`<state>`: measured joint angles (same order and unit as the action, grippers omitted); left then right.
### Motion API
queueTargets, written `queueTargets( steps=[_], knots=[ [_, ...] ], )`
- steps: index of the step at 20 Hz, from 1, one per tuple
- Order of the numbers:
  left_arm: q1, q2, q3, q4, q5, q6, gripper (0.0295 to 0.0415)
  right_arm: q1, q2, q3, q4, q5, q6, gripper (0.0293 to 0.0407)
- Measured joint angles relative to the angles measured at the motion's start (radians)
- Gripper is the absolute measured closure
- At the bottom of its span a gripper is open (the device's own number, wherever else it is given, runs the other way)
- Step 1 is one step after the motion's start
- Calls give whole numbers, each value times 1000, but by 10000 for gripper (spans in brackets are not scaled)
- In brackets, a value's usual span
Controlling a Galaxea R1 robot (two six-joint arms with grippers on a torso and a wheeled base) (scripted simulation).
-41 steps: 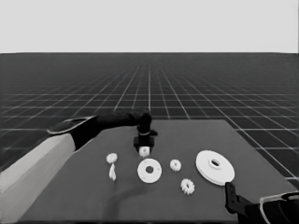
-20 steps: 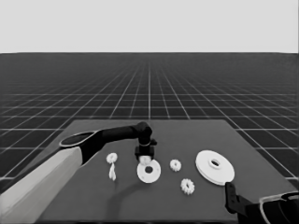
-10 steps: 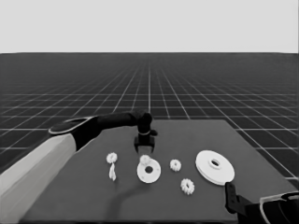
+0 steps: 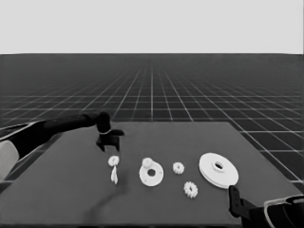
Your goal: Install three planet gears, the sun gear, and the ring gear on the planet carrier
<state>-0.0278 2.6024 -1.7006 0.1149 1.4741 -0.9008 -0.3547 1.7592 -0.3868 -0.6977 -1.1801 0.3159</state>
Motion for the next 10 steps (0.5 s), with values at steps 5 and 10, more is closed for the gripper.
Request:
queueTargets(
  steps=[5,10],
  knots=[
    [168,59,-140,116,-121,63,326,0,0,0,0,0,0,315],
    [176,65,-156,122,-130,70,326,0,0,0,0,0,0,315]
  ],
)
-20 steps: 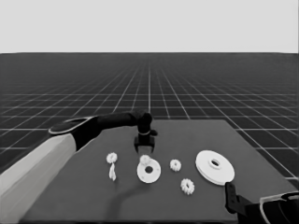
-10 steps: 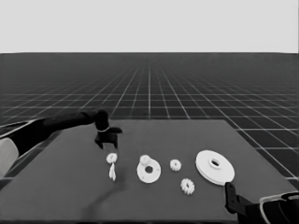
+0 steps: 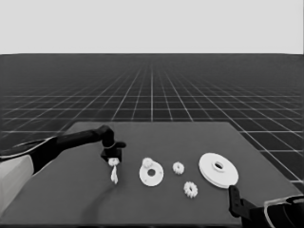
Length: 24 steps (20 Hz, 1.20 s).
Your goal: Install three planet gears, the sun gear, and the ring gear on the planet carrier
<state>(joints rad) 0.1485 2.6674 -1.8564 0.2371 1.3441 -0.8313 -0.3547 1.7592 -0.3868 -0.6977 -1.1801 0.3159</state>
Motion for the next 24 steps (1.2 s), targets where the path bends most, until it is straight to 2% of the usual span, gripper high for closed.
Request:
queueTargets(
  steps=[2,3,10,13,20,21,22,24],
  knots=[
    [0,-2,-2,1,0,0,393,0,0,0,0,0,0,315],
    [0,-2,-2,1,0,0,398,0,0,0,0,0,0,315],
    [0,-1,-2,1,0,1,398,0,0,0,0,0,0,315],
    [-138,-62,144,-91,107,-63,398,0,0,0,0,0,0,315],
    [-176,-66,154,-122,129,-67,398,0,0,0,0,0,0,315],
    [-163,-39,388,-79,159,-373,398,0,0,0,0,0,0,315],
    [-152,58,481,-62,184,-534,398,0,0,0,0,0,0,315],
    [-141,187,492,-51,208,-653,398,0,0,0,0,0,0,315]
  ],
)
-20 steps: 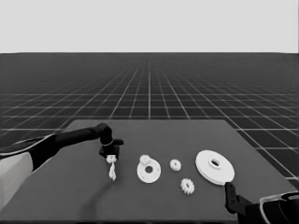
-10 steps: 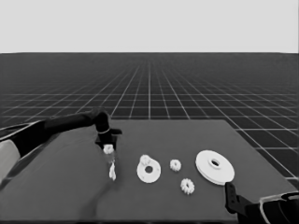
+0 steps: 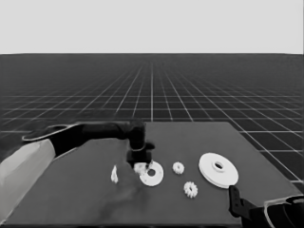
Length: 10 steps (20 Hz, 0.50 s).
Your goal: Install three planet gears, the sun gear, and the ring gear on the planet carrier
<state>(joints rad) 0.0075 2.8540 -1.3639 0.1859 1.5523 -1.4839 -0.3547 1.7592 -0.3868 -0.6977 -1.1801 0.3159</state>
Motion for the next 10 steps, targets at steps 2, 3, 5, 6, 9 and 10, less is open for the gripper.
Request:
queueTargets(
  steps=[2,3,5,6,9,10],
  knots=[
    [3,47,-13,2,8,-32,398,0,0,0,0,0,0,315],
    [4,57,-17,3,9,-38,398,0,0,0,0,0,0,315],
    [4,65,-21,3,11,-44,398,0,0,0,0,0,0,315],
    [4,67,-22,3,11,-45,398,0,0,0,0,0,0,315],
    [143,82,-93,140,-10,5,398,0,0,0,0,0,0,315],
    [157,85,-104,153,-14,12,398,0,0,0,0,0,0,315]
  ],
)
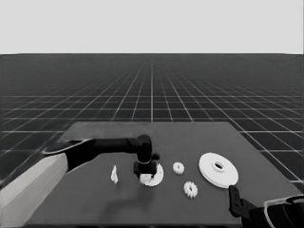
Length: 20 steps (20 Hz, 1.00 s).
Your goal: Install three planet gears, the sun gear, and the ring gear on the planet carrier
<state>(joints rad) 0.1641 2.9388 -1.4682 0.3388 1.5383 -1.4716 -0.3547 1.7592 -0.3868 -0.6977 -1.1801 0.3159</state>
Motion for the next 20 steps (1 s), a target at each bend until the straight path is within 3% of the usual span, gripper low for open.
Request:
queueTargets(
  steps=[6,8,9,16,18,20],
  knots=[
    [16,4,-15,18,-7,10,398,0,0,0,0,0,0,315],
    [17,4,-16,19,-7,10,339,0,0,0,0,0,0,315],
    [17,4,-16,19,-7,10,330,0,0,0,0,0,0,315],
    [18,4,-16,19,-7,10,326,0,0,0,0,0,0,315],
    [-88,-13,61,-86,22,-44,326,0,0,0,0,0,0,315],
    [-132,-15,76,-127,25,-56,326,0,0,0,0,0,0,315]
  ],
)
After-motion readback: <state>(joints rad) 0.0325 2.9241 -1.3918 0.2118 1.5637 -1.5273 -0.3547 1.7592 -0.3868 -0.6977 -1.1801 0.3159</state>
